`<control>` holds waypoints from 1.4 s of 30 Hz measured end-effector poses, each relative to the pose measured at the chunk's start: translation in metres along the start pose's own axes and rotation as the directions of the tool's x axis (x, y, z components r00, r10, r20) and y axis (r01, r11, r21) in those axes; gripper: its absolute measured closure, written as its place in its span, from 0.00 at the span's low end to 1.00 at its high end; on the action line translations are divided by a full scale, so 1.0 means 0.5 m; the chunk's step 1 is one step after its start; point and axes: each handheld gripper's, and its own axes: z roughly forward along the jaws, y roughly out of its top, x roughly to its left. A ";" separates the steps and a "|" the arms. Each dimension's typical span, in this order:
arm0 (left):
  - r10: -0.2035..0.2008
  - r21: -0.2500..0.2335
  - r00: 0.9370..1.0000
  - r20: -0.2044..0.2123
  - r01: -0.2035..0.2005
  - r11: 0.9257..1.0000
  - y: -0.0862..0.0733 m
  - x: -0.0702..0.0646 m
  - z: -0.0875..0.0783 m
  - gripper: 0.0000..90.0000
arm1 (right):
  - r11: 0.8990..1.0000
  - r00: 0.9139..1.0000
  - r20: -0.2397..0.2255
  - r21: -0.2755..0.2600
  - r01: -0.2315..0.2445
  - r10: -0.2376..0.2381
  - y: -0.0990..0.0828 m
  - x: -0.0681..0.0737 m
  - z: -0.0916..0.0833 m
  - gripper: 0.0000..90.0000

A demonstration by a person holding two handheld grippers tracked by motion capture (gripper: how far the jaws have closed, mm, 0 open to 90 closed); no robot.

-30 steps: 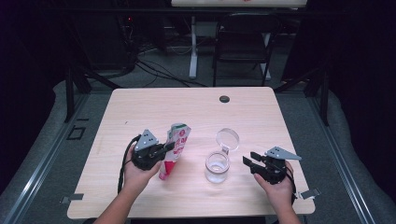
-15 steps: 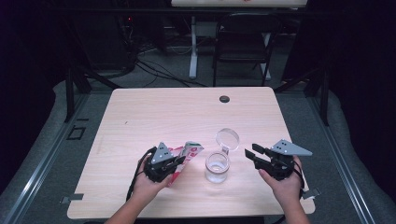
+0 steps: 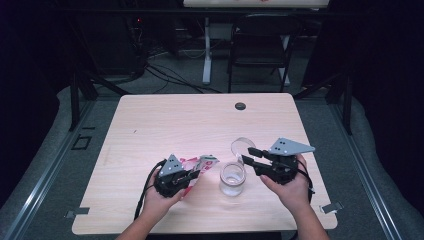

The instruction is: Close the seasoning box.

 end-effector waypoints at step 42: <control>0.001 -0.020 1.000 -0.010 -0.001 1.000 -0.015 -0.005 -0.006 0.97 | 0.788 0.834 -0.209 0.273 0.551 -0.511 0.049 0.084 0.232 0.69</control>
